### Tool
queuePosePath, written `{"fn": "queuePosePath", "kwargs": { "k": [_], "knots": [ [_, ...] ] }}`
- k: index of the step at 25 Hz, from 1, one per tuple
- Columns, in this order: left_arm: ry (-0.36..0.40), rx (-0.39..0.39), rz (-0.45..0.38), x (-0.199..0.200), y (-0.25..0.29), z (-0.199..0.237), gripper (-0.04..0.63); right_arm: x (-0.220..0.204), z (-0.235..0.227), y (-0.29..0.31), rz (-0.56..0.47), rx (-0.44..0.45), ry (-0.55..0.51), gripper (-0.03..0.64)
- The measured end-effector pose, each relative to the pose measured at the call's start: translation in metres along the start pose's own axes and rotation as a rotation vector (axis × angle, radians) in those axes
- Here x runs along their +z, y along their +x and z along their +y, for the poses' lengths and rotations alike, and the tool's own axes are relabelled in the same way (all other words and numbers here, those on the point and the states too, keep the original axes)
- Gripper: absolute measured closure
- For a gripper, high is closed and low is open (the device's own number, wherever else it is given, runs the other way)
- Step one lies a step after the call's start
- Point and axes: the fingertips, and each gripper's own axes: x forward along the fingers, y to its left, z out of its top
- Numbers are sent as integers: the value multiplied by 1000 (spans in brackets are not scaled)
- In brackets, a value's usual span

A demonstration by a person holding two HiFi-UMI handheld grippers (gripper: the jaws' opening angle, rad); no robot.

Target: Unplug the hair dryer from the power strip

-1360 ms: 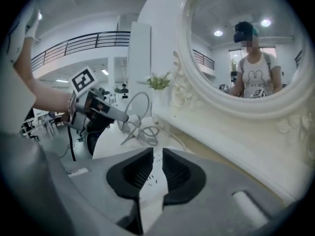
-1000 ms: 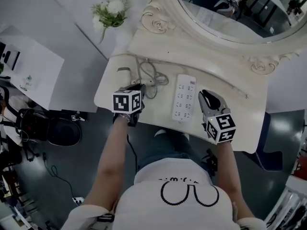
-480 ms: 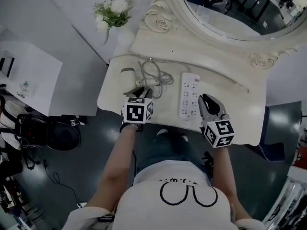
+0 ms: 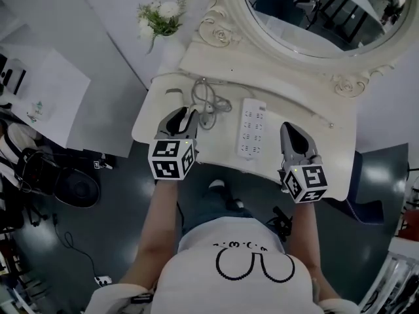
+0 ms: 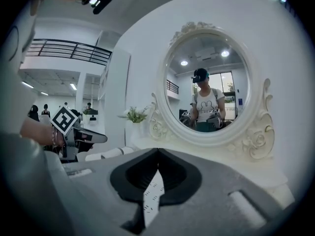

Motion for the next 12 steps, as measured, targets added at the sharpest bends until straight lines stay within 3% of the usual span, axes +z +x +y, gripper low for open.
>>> {"fn": "queuePosePath", "kwargs": {
  "k": [4, 10, 11, 12],
  "knots": [
    [75, -9, -164, 42, -22, -27, 488, 26, -6, -26, -50, -41, -54, 618],
    [186, 21, -323, 90, -57, -55, 489, 72, -13, -62, -163, -80, -117, 618],
    [202, 25, -343, 95, -63, -59, 510, 79, -14, -67, -182, -84, -125, 618],
    [219, 33, -360, 100, -68, -62, 598, 85, -14, -72, -201, -85, -131, 618]
  ]
}}
